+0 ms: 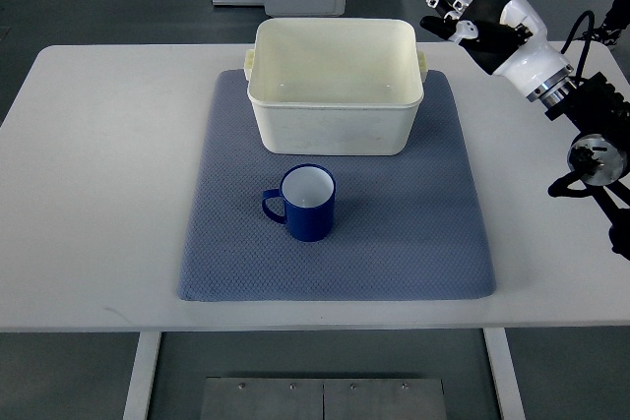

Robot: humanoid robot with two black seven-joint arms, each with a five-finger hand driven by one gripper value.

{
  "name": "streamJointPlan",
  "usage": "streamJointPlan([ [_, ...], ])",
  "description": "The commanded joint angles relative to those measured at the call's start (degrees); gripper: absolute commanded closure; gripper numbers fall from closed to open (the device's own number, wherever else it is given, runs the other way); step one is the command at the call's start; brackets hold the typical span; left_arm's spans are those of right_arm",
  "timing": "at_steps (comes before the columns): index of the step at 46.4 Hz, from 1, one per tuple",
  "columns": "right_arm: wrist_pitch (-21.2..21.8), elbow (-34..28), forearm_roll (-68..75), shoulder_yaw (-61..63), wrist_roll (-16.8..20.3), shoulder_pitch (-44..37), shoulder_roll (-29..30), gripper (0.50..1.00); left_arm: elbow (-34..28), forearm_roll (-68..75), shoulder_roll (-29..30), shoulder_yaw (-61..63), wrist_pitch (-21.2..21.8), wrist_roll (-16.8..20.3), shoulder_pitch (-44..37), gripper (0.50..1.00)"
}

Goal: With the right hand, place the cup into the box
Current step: 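Reach the right hand over the blue mug toward its rim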

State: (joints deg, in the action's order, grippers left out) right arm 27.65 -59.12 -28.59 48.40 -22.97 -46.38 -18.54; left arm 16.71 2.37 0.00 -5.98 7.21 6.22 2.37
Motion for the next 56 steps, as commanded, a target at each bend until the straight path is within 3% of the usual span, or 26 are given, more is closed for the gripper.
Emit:
streamJointPlan([
  [1, 1.2, -1.7, -1.2, -0.5, 0.0, 0.1, 0.1, 0.5, 0.0, 0.0, 0.0, 0.0, 0.0, 0.0, 0.0, 0.5],
  [11, 1.9, -5.6, -6.9, -4.5, -0.1, 0.3, 0.3, 0.5, 0.0, 0.0, 0.0, 0.0, 0.0, 0.0, 0.0, 0.5],
  [35, 1.2, -5.7, -15.8, -12.1, -0.7, 1.0, 1.0, 0.5, 0.0, -0.1, 0.0, 0.0, 0.0, 0.0, 0.0, 0.5],
  [56, -8.3, -4.3, -16.0, -19.0, -0.8, 1.5, 4.6, 0.5, 0.0, 0.0, 0.0, 0.0, 0.0, 0.0, 0.0, 0.5],
])
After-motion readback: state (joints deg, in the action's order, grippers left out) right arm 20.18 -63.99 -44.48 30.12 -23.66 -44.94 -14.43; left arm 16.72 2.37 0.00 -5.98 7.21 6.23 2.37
